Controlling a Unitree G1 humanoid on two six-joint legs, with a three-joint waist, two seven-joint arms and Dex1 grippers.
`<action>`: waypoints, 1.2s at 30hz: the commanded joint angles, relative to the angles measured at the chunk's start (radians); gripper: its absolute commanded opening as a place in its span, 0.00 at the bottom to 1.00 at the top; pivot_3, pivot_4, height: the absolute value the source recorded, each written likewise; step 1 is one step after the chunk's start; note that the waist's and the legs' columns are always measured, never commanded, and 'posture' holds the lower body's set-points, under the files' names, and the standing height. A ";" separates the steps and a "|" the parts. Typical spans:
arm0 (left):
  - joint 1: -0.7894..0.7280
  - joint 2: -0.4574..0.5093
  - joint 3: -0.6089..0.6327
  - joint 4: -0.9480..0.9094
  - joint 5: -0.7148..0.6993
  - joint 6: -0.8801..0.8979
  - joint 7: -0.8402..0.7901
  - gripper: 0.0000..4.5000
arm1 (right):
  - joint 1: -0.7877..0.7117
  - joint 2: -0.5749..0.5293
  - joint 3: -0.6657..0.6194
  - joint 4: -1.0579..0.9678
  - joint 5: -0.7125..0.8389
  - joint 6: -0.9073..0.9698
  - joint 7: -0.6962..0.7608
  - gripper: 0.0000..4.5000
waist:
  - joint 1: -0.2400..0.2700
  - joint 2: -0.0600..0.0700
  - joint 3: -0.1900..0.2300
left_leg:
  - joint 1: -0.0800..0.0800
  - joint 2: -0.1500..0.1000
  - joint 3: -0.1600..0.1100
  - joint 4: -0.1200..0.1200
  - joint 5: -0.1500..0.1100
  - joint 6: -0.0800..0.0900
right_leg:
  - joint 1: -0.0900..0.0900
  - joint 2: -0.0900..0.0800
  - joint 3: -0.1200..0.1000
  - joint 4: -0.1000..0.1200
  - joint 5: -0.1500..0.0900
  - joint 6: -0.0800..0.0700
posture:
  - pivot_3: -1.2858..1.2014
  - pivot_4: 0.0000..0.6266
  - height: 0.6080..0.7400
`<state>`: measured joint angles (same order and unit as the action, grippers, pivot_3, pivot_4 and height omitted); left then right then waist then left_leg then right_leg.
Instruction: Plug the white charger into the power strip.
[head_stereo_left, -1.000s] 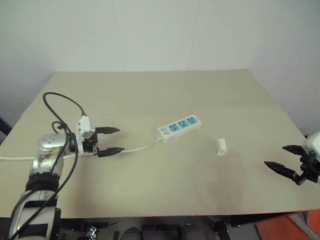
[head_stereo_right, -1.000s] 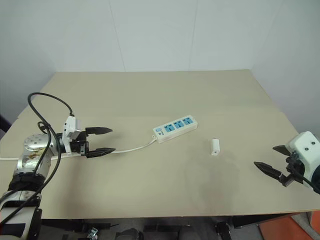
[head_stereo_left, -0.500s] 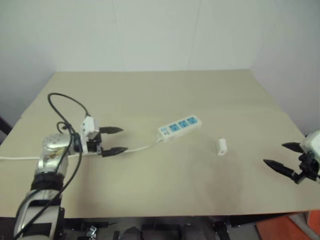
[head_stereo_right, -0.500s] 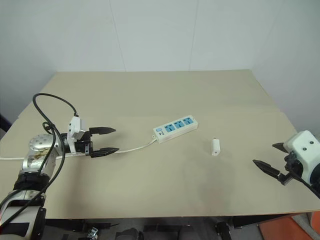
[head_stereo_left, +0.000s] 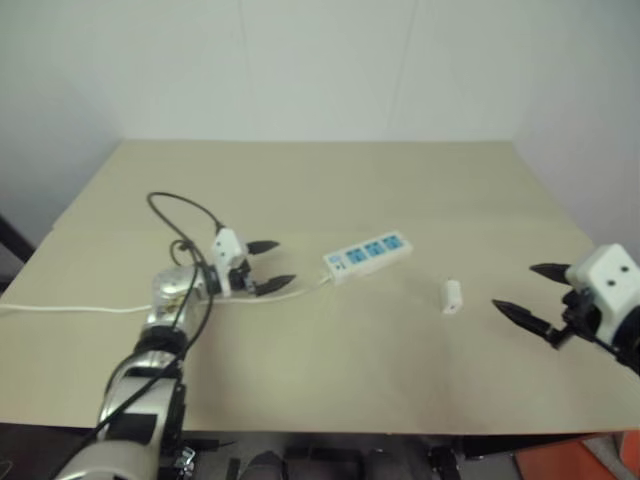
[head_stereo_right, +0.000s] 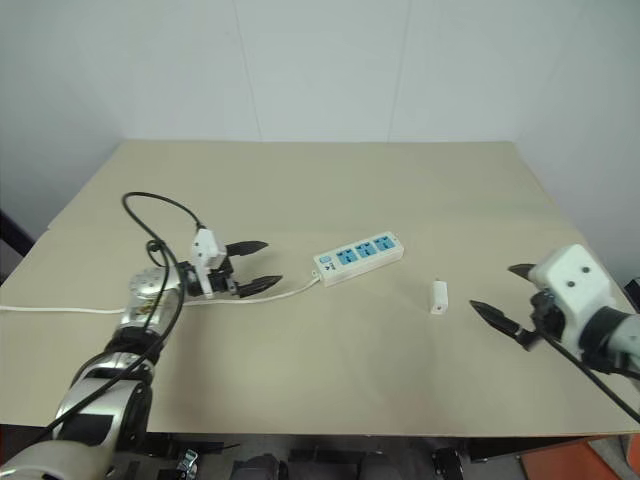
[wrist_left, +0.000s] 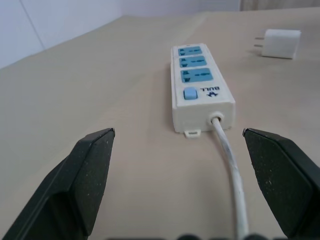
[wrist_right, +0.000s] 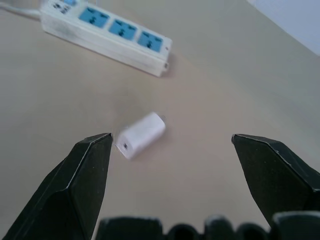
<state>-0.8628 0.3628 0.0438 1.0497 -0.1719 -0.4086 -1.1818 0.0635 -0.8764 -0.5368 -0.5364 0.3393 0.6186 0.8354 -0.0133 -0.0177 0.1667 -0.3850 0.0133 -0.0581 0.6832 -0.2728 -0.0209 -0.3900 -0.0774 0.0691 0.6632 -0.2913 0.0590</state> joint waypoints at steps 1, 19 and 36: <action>-0.074 -0.042 0.006 0.098 0.015 -0.038 -0.002 1.00 | 0.005 0.008 -0.003 -0.068 0.019 0.024 -0.040 1.00 | 0.000 0.000 0.000 | 0.000 0.000 0.000 0.000 0.000 0.000 | 0.000 0.000 0.000 0.000 0.000 0.000 | 0.52 0.24 1.00; -0.139 -0.119 -0.123 0.208 0.226 0.148 0.064 0.80 | 0.004 0.038 0.136 -0.236 0.046 0.125 -0.178 1.00 | 0.000 0.000 0.000 | 0.002 -0.001 0.000 0.001 -0.001 0.002 | 0.002 0.000 0.000 0.000 0.000 0.000 | 0.52 0.24 1.00; -0.021 -0.086 -0.130 0.050 0.196 0.152 -0.046 0.01 | -0.071 0.026 0.278 -0.197 -0.002 0.116 -0.197 1.00 | 0.001 0.000 -0.003 | 0.005 -0.001 0.000 0.001 -0.001 0.002 | 0.004 0.000 0.000 0.001 0.000 0.000 | 0.52 0.24 1.00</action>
<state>-0.9420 0.2539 -0.0958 1.1439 0.0618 -0.2820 -1.1520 0.0050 -0.8437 -0.2549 -0.7273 0.3525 0.7497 0.6487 -0.0121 -0.0178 0.1635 -0.3802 0.0128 -0.0585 0.6841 -0.2737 -0.0192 -0.3865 -0.0774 0.0693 0.6644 -0.2913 0.0593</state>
